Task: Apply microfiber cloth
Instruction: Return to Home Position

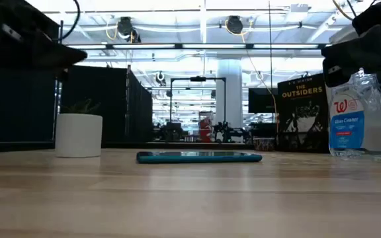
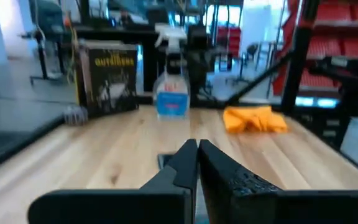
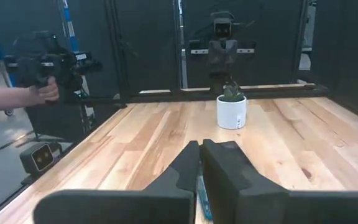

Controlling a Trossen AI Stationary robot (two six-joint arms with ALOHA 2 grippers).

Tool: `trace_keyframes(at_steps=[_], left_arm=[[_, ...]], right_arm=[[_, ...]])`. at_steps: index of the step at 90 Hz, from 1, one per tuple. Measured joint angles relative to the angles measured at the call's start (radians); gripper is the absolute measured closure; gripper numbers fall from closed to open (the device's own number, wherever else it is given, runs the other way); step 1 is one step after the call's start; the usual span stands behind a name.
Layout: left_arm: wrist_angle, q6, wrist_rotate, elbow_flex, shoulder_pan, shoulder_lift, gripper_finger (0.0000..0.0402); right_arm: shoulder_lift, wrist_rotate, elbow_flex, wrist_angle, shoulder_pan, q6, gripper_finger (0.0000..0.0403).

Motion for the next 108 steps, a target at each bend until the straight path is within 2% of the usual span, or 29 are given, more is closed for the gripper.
trace_keyframes(at_steps=[108], left_arm=[[-0.005, 0.000, -0.006, 0.000, 0.000, 0.026, 0.0402]], right_arm=[[0.001, 0.000, 0.000, 0.000, 0.000, 0.000, 0.0399]])
